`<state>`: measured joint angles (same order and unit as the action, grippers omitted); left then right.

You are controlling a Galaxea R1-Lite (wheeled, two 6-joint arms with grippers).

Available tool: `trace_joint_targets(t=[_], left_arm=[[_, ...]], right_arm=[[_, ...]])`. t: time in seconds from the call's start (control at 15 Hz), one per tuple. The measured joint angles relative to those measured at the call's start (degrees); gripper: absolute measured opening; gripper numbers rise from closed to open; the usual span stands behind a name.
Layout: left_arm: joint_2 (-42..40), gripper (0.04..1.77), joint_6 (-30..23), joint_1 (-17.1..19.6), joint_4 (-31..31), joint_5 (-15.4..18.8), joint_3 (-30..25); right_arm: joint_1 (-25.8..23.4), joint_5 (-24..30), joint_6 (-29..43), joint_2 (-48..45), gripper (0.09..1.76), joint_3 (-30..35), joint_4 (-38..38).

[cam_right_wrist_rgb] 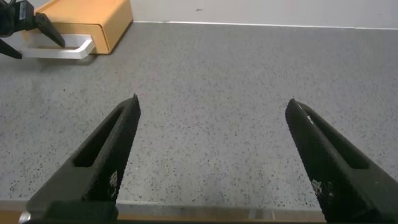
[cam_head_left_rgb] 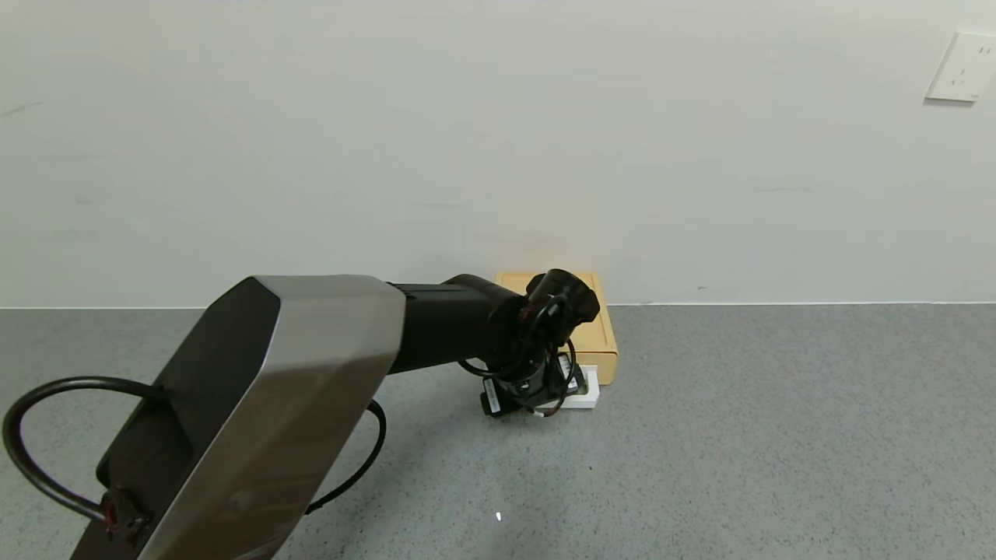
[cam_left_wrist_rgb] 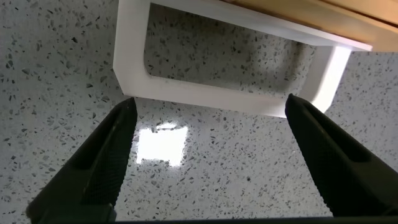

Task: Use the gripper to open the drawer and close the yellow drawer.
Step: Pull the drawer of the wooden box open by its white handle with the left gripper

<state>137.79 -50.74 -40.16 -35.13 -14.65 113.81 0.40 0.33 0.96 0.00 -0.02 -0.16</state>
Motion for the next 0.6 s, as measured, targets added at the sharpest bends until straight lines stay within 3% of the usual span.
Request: trace_joint_targets(t=[0.6], left_arm=[[1.2, 1.72, 0.8, 0.2, 2.8, -0.1, 0.1]], right_arm=[[0.0, 0.0, 0.0, 0.0, 1.71, 0.0, 0.0]])
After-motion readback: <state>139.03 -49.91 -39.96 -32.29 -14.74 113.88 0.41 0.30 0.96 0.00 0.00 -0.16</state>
